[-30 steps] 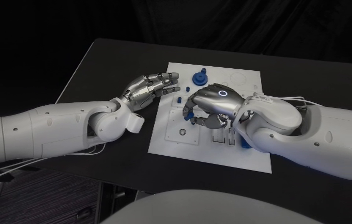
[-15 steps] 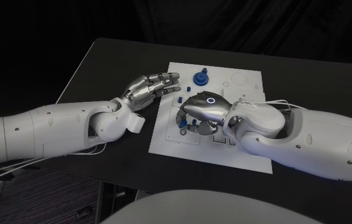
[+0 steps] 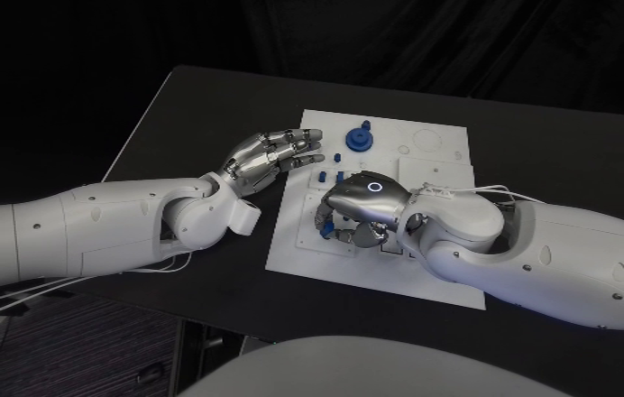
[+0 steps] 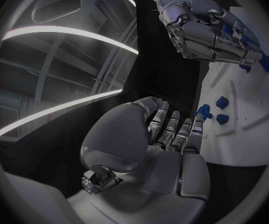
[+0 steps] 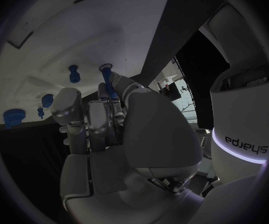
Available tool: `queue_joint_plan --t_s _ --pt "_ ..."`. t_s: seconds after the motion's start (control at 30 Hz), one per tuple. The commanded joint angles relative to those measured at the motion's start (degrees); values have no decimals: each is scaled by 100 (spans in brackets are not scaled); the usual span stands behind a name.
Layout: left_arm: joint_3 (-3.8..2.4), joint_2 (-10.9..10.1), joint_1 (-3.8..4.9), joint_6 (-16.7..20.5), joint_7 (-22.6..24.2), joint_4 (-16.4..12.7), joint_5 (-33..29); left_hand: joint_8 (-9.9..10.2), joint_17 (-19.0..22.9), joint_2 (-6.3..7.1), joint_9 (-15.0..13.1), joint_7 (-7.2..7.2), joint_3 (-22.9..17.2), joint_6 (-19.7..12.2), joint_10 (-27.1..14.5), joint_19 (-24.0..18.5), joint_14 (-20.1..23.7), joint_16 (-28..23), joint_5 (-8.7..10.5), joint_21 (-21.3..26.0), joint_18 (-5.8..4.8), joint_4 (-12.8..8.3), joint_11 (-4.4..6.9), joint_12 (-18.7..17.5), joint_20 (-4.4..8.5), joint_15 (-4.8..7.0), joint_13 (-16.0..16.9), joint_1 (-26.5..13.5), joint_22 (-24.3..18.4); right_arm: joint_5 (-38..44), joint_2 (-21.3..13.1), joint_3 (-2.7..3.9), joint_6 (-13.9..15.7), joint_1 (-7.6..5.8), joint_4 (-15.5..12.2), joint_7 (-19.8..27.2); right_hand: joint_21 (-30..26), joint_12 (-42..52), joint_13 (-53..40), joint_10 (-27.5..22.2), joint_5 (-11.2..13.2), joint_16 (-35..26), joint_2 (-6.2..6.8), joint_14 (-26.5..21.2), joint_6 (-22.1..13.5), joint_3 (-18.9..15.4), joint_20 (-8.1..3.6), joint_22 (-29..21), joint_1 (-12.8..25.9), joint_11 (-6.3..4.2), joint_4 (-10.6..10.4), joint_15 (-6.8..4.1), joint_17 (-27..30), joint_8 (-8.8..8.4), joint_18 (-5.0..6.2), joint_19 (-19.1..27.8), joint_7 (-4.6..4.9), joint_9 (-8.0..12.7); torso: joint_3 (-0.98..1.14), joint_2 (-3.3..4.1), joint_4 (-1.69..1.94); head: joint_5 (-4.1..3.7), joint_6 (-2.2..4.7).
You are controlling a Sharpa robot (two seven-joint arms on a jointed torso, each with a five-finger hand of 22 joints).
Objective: Assemble the parts on the task board
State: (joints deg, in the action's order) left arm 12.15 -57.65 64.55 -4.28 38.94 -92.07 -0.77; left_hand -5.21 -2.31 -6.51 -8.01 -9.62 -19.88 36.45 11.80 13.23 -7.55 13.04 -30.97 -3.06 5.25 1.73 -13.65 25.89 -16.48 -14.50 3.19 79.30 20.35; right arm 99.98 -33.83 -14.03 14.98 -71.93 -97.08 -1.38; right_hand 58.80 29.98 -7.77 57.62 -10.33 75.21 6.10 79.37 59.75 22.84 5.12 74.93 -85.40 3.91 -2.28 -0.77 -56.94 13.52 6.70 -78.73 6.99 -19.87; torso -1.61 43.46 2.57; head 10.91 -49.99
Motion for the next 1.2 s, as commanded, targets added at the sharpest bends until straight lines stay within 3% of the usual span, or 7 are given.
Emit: queue_joint_plan --t_s 0.03,0.17,0.9,1.07,1.13,1.17,1.2 --pt "-4 13 -8 -87 187 -3 -13 -29 -7 -5 9 1 -44 -5 0 18 -24 26 -28 2 48 -8 -6 -2 -36 -30 6 -58 6 62 -23 -12 -125 38 1 -12 -19 -6 -9 95 -31 -30 -40 -37 3 -1 4 689 -41 -58 42 -8 11 2 -54 40 11 -16 12 1 -6 8 -1" --pt "-4 13 -9 -88 179 0 -13 -29 -7 -5 9 1 -44 -5 0 18 -24 26 -28 2 48 -8 -6 -2 -36 -30 6 -58 6 62 -43 -12 -129 46 -18 -16 -28 -11 -17 117 -49 -33 -42 -39 20 -8 2 687 -42 -63 52 -12 10 10 -52 44 7 -40 15 1 -18 27 -1" --pt "-4 39 -18 -104 121 32 -13 -28 -8 -25 14 -2 -67 -19 -5 34 -39 43 -31 -5 37 -1 -3 -10 -38 -47 4 -66 11 62 -151 -13 -181 55 -54 -120 -162 -43 -29 133 -109 -96 -39 -90 12 -20 -2 654 -45 -62 79 -14 114 3 -27 101 9 -88 20 -10 -13 44 -1" --pt "-4 45 -19 -107 116 41 -13 -28 -8 -25 14 -2 -67 -19 -5 34 -39 43 -31 -5 37 -1 -3 -10 -38 -47 4 -66 11 62 -130 -13 -163 55 -41 -93 -258 -94 -62 86 -64 -139 -31 -138 -276 -48 19 632 17 -21 63 21 154 -183 -18 154 61 -81 18 -10 -12 53 -1" --pt "-4 46 -20 -104 116 51 -13 -26 -8 -30 16 -5 -73 -26 -6 39 -43 49 -31 -7 33 2 -2 -9 -38 -52 4 -69 12 62 -116 -13 -155 55 -40 -77 -365 -165 -78 -70 -26 -176 14 -182 -706 -53 56 607 90 31 25 68 205 -469 -4 204 136 28 17 -9 -11 65 -1" --pt "-4 47 -20 -104 116 57 -13 -26 -8 -30 16 -5 -73 -26 -6 39 -43 49 -31 -7 33 2 -2 -9 -38 -52 4 -69 12 60 -109 -13 -153 55 -40 -69 -420 -234 -73 -240 13 -194 69 -207 -1049 -78 80 593 173 69 -23 106 231 -676 2 229 92 121 18 -9 -11 73 -1" --pt "-4 48 -20 -104 117 63 -13 -26 -8 -30 16 -5 -73 -26 -6 39 -43 49 -31 -7 33 2 -2 -9 -38 -52 4 -69 12 47 -99 -13 -152 55 -41 -57 -512 -265 -85 -369 32 -223 104 -244 -1207 -109 112 570 233 114 -62 137 277 -778 13 271 41 176 17 -7 -9 72 -1"
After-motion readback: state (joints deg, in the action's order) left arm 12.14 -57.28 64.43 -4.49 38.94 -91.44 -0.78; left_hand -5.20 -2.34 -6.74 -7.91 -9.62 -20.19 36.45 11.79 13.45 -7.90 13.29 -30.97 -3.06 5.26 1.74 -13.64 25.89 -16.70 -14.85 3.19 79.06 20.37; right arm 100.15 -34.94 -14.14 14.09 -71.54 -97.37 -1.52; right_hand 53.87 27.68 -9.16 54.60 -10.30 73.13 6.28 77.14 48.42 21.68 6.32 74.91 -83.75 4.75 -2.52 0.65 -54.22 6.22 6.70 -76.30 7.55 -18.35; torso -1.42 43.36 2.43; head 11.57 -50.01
